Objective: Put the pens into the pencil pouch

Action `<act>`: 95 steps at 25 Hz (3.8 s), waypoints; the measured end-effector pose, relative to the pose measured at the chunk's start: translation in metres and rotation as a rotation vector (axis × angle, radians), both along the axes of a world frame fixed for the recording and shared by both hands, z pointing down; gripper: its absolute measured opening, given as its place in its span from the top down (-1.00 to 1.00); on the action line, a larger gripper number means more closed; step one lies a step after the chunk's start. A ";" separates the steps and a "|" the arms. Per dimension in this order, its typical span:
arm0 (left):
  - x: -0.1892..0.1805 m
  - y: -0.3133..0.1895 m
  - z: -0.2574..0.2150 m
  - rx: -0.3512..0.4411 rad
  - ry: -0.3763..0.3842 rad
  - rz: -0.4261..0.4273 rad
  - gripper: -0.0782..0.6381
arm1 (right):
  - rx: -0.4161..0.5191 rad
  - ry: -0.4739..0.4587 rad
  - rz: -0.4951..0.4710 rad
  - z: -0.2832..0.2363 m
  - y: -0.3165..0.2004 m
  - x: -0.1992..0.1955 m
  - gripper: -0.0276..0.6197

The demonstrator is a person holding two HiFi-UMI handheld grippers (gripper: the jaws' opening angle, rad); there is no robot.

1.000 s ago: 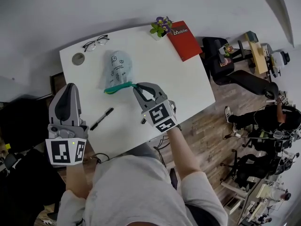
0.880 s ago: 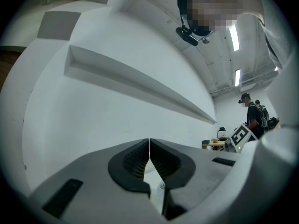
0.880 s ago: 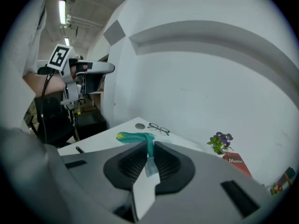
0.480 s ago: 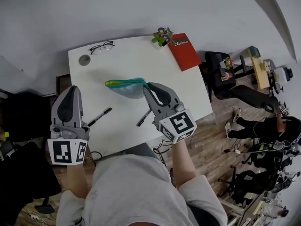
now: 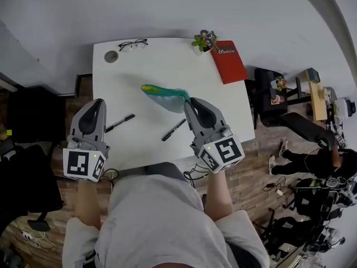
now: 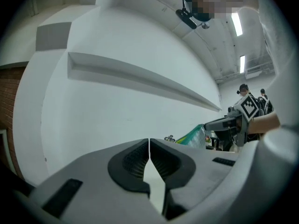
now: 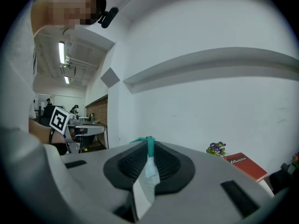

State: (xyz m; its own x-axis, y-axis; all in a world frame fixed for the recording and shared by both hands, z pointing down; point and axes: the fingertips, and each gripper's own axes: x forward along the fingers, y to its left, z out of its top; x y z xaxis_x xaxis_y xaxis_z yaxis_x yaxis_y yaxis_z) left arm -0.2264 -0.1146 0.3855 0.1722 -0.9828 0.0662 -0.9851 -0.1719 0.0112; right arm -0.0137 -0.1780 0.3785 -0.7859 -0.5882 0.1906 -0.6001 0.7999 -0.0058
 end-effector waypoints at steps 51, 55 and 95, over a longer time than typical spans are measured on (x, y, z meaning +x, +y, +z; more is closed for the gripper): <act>0.087 -0.047 0.174 -0.609 -0.154 0.471 0.58 | -0.055 -0.094 0.056 0.003 0.017 0.019 0.73; 0.074 -0.053 0.115 -0.425 -0.040 0.375 0.58 | -0.049 -0.105 0.026 -0.002 0.015 0.014 0.73; 0.024 -0.029 -0.136 0.493 0.504 0.064 0.58 | -0.053 -0.253 -0.208 -0.041 0.036 -0.032 0.73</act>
